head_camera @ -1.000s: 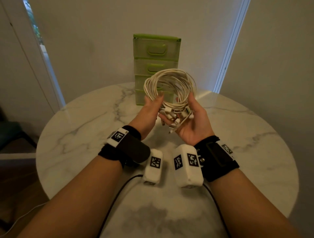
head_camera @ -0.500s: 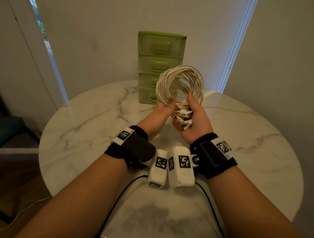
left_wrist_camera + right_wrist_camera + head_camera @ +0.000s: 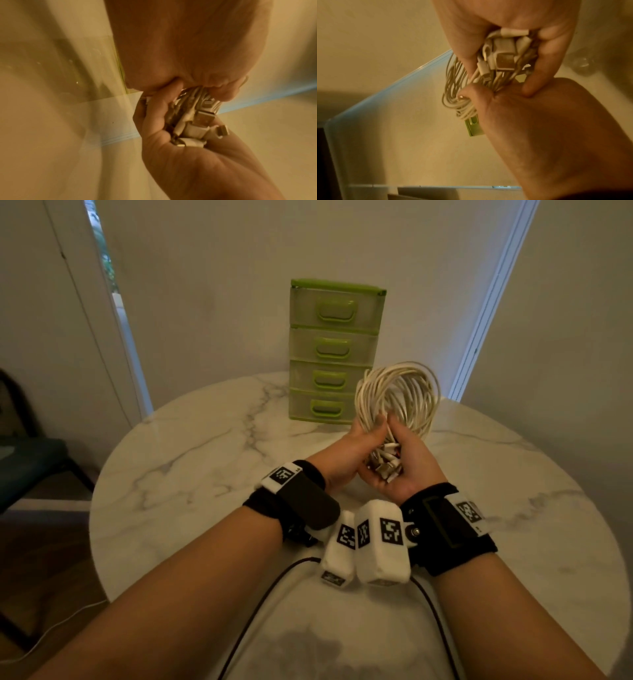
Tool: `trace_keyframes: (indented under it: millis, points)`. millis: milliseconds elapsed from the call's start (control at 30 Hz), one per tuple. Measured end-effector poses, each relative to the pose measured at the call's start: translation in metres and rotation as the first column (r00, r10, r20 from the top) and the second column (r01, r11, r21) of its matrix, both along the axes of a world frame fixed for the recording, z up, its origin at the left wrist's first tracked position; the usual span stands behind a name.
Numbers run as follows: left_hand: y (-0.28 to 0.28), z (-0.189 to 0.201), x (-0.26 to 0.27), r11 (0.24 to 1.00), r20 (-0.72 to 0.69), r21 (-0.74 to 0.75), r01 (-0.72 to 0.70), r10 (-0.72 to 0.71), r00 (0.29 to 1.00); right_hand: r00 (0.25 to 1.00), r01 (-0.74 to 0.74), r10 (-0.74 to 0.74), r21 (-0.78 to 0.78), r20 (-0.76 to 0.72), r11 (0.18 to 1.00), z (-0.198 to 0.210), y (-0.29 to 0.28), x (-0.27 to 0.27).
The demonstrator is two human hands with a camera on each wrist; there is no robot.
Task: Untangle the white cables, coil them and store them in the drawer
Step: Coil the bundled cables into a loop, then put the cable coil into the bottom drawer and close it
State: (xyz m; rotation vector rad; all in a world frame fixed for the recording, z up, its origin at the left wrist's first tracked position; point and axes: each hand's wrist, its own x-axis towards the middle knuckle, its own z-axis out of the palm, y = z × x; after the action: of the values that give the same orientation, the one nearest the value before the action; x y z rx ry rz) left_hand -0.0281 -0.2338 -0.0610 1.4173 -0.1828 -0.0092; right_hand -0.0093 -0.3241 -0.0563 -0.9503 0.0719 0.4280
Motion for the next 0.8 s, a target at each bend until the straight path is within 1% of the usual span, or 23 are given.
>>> trace_keyframes:
  millis: [100,167,233,300,400,467,567,667,733,767,800]
  points:
    - [0.0,-0.001,0.004,0.983,0.033,0.175,-0.059,0.054,0.998,0.999,0.047,-0.048,-0.06,-0.021,0.997,-0.002,0.003,0.004]
    - [0.002,-0.002,0.005,0.955,0.062,0.286,-0.077,0.062,0.996,0.996,0.067,-0.071,-0.095,-0.045,0.993,-0.004,0.004,0.007]
    - [0.004,0.002,0.004,0.918,0.101,0.39,-0.067,0.03,0.994,0.998,0.048,-0.053,-0.113,-0.04,0.992,-0.004,0.003,0.007]
    - [0.007,0.008,0.005,0.896,0.12,0.444,-0.036,-0.02,0.993,1.0,0.011,-0.012,-0.13,-0.01,0.991,-0.001,0.001,0.006]
    - [0.011,0.017,0.004,0.901,0.097,0.43,0.054,-0.106,0.99,1.0,0.0,0.0,-0.089,0.003,0.996,0.004,-0.001,0.003]
    - [0.011,0.018,0.006,0.907,0.102,0.415,0.064,-0.117,0.988,0.998,0.028,-0.029,-0.016,-0.053,0.999,0.004,-0.002,0.003]
    - [0.006,0.018,0.007,0.91,0.133,0.413,0.045,-0.109,0.985,0.99,0.087,-0.083,0.026,-0.112,0.996,0.004,-0.004,0.005]
    - [0.003,0.019,0.007,0.918,0.108,0.395,0.03,-0.079,0.991,0.988,0.1,-0.093,0.048,-0.124,0.994,0.003,-0.009,0.012]
    - [0.01,0.018,0.012,0.904,0.057,0.428,-0.009,-0.017,0.998,0.983,0.132,-0.131,0.002,-0.129,0.991,-0.001,-0.016,0.019]
    - [0.015,0.017,0.015,0.914,0.014,0.406,-0.02,0.015,1.0,0.979,0.153,-0.155,-0.026,-0.132,0.988,-0.004,-0.021,0.023]
    - [0.022,0.016,0.021,0.942,-0.052,0.332,-0.037,0.057,0.997,0.973,0.177,-0.182,-0.049,-0.138,0.983,-0.006,-0.027,0.026]
